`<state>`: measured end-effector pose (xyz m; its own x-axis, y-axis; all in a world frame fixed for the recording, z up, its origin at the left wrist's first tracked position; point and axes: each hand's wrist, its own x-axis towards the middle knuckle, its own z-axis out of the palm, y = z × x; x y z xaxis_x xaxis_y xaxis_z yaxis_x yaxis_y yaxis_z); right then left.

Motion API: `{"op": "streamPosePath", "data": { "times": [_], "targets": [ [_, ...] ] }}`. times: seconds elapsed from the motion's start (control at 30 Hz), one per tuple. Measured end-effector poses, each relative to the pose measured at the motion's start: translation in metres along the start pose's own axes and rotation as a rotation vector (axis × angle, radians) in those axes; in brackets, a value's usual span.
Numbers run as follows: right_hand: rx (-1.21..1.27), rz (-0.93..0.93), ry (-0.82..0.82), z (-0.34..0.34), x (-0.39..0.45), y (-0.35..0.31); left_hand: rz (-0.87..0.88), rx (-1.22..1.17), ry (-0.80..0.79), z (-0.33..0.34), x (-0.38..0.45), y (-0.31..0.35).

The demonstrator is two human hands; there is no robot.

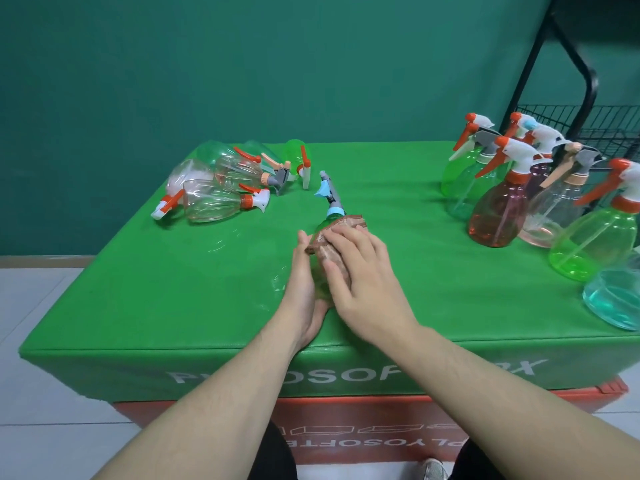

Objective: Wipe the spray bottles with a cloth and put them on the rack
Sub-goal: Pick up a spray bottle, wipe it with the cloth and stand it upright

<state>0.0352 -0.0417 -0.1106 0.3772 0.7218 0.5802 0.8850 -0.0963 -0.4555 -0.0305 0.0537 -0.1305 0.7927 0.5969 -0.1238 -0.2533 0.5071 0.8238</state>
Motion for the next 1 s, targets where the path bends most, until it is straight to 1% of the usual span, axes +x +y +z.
{"op": "streamPosePath", "data": {
  "times": [0.1, 0.23, 0.37, 0.43, 0.5, 0.57, 0.63, 0.8, 0.87, 0.93, 1.0],
  "targets": [
    [0.079, 0.125, -0.042, -0.001, 0.02, 0.0, 0.034, 0.019, 0.057, -0.001, 0.002, -0.003],
    [0.144, 0.231, -0.147, 0.001, 0.044, 0.004, 0.075, 0.024, 0.053, -0.004, 0.005, -0.008],
    [0.298, 0.419, -0.176, -0.004, 0.059, 0.006, 0.08, 0.011, 0.028, -0.005, 0.006, -0.008],
    [0.306, 0.443, -0.176, -0.003, 0.059, 0.007, 0.07, -0.011, 0.025, -0.005, 0.005, -0.007],
    [0.283, 0.396, -0.143, 0.001, 0.053, 0.007, 0.071, -0.033, 0.027, -0.006, 0.004, -0.007],
    [0.263, 0.303, -0.097, 0.004, 0.04, 0.006, 0.076, -0.057, 0.023, -0.006, 0.002, -0.006],
    [0.209, 0.21, -0.084, 0.004, 0.026, 0.004, 0.076, -0.077, 0.024, -0.005, 0.001, -0.006],
    [0.089, 0.049, -0.084, 0.007, -0.01, 0.004, 0.049, -0.068, 0.146, -0.004, 0.004, -0.006],
    [0.091, 0.009, -0.088, 0.009, -0.023, 0.008, 0.045, -0.092, 0.171, 0.001, 0.002, -0.003],
    [0.107, 0.0, -0.087, 0.008, -0.033, 0.011, 0.097, -0.083, 0.189, 0.003, 0.0, -0.002],
    [0.115, 0.002, -0.083, 0.007, -0.039, 0.011, 0.129, -0.071, 0.148, 0.005, -0.002, -0.002]
  ]
}}
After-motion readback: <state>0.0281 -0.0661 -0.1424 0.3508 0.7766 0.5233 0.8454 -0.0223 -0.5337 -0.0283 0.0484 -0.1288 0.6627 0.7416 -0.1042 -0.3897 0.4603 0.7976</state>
